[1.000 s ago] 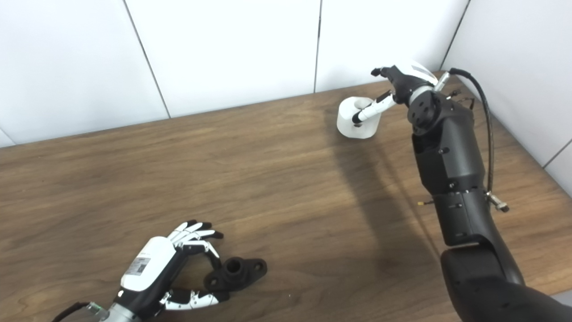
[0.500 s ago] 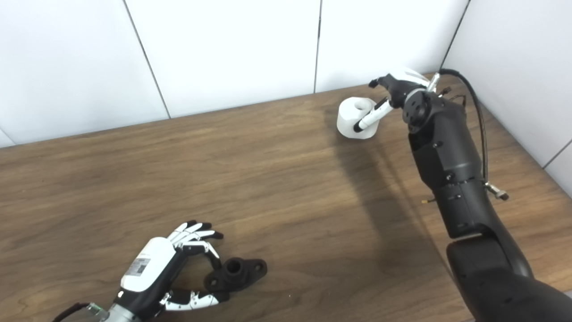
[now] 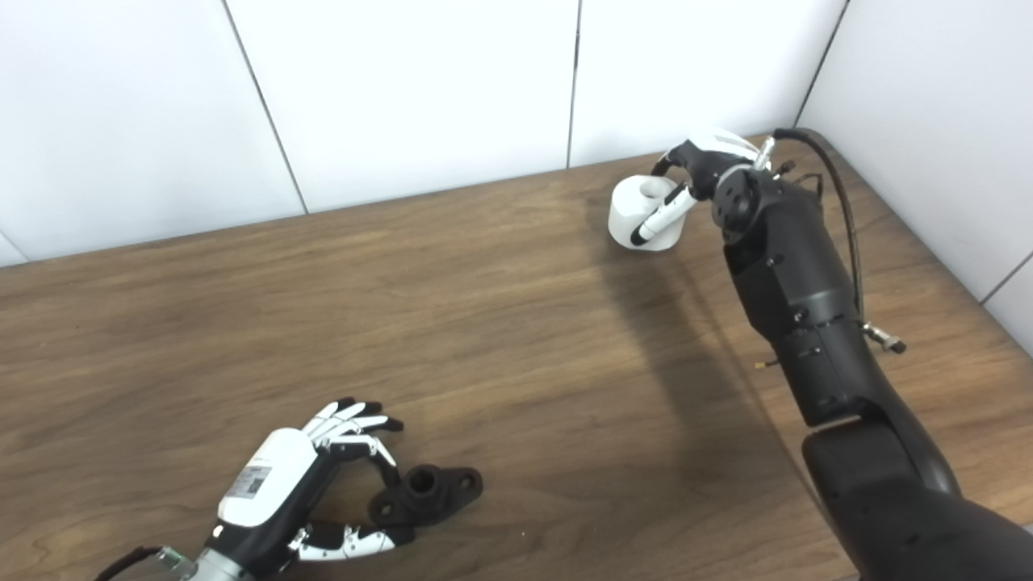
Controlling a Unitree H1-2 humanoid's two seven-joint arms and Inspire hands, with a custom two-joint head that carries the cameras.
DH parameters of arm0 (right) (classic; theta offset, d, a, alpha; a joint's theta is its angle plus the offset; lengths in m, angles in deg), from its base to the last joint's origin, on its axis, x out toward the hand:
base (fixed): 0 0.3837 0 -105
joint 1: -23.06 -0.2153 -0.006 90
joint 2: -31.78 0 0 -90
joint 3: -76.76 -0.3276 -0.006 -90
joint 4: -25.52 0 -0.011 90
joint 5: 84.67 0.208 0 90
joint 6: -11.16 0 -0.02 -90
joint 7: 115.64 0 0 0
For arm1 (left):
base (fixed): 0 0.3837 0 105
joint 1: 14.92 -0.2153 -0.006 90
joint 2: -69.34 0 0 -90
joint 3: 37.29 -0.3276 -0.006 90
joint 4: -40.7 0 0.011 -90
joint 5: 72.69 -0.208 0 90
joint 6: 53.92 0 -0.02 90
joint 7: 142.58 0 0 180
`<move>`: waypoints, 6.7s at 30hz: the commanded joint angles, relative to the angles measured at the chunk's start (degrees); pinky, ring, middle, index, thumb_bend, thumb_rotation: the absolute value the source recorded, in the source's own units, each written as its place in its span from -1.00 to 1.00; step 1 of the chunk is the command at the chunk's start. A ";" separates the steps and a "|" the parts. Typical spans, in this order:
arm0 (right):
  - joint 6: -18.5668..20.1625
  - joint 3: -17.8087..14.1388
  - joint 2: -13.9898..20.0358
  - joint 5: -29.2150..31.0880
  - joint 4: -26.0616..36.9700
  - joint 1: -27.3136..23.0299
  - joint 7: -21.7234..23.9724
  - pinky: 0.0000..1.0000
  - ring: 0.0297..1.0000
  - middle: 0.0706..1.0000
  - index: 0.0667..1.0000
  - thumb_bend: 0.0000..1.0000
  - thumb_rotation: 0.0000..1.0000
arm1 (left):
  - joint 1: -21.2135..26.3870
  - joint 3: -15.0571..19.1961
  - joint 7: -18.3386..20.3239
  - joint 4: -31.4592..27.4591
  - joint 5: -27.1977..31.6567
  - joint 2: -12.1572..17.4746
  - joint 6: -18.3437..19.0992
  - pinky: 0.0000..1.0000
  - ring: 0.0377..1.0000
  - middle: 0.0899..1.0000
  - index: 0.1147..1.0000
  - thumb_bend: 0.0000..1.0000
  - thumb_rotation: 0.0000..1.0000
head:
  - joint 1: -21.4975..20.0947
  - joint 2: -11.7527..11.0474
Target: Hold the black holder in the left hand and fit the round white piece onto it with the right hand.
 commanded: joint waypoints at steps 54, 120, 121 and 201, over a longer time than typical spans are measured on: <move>-0.09 2.20 5.20 3.07 2.48 -1.76 -4.45 1.00 0.89 0.74 0.29 0.69 -0.60 | -1.84 0.41 6.34 1.62 -0.50 2.02 4.55 0.89 0.79 0.58 -0.16 0.03 -0.88 | 0.32 0.52; -0.16 7.79 7.62 4.57 1.94 -1.73 -6.29 1.00 0.85 0.68 0.32 0.62 -0.55 | -2.54 0.02 6.49 0.81 -0.92 2.08 4.84 0.89 0.79 0.58 -0.16 0.03 -0.88 | 0.81 1.01; -0.18 7.84 7.58 4.50 1.94 -1.78 -6.27 1.00 0.85 0.68 0.32 0.62 -0.55 | -2.54 0.03 6.49 0.82 -0.87 2.08 4.83 0.89 0.79 0.58 -0.16 0.03 -0.88 | 0.81 1.01; -2.43 13.97 1.08 2.91 55.98 1.41 30.17 0.88 0.63 0.41 -0.11 0.05 -0.72 | -1.38 -3.07 8.68 -2.91 -4.08 -1.14 10.76 0.85 0.76 0.56 -0.16 0.04 -0.89 | 9.79 12.04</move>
